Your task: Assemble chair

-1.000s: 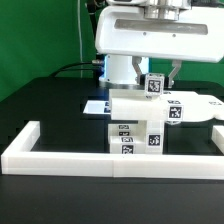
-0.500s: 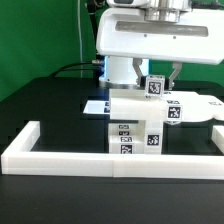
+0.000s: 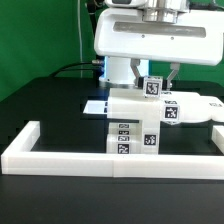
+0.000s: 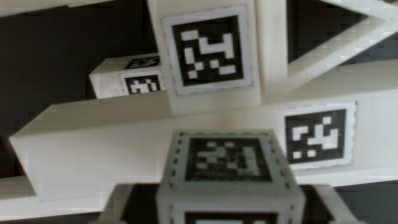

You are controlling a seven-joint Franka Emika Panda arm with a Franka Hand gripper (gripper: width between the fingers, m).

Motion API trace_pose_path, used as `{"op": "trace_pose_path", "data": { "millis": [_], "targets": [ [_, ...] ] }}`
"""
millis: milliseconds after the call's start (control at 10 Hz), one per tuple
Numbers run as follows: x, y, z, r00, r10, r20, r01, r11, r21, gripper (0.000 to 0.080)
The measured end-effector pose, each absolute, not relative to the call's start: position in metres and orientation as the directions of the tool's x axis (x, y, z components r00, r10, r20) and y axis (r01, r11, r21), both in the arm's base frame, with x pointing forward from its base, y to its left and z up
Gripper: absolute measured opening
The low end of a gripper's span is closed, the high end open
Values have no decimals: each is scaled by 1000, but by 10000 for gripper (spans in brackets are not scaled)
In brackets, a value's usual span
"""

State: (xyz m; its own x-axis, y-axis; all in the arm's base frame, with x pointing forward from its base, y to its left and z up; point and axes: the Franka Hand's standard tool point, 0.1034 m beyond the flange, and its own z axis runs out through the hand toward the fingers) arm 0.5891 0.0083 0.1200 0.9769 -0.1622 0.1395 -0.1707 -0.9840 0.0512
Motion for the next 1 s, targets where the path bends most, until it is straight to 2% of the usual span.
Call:
{"op": "trace_pose_path", "data": {
  "millis": [1000],
  "targets": [
    [590,4,120,974,-168,152,-178,-983,54,287]
  ]
}}
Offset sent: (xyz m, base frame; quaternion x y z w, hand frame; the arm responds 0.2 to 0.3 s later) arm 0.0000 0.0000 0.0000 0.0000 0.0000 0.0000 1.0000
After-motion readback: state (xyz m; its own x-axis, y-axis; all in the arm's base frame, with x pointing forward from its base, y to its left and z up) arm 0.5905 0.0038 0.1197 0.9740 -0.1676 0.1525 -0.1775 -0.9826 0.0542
